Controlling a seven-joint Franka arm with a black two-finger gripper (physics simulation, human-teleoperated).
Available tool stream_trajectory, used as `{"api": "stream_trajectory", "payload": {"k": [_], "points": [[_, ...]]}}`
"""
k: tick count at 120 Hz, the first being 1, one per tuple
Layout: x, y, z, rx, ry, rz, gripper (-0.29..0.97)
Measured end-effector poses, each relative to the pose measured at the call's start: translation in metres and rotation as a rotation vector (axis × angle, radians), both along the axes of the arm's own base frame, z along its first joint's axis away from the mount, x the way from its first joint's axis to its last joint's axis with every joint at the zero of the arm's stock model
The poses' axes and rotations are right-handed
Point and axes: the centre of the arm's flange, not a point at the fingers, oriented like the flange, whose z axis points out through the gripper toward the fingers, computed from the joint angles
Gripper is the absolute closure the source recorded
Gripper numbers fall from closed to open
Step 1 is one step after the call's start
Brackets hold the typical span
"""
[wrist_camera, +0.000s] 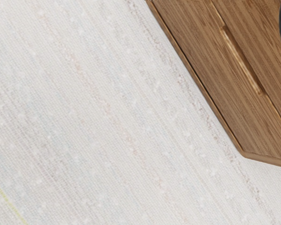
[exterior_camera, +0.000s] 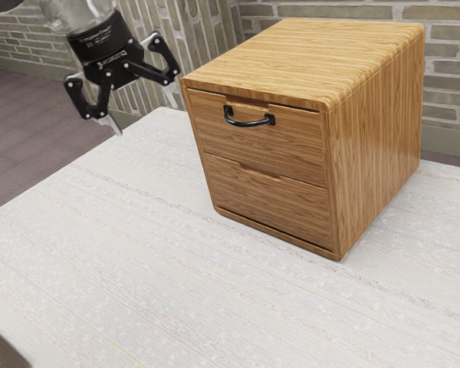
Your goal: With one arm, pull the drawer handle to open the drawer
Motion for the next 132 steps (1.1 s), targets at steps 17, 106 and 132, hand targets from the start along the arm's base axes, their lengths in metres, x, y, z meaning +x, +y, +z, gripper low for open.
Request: {"api": "stream_trajectory", "payload": {"k": [17,106,132], "points": [[0.023,-0.027,-0.012,-0.03,-0.024,0.022,0.03],[0.091,-0.01,-0.068,-0.13,-0.136,0.263,0.46],[0.109,-0.008,-0.077,-0.131,-0.191,0.266,0.52]]}}
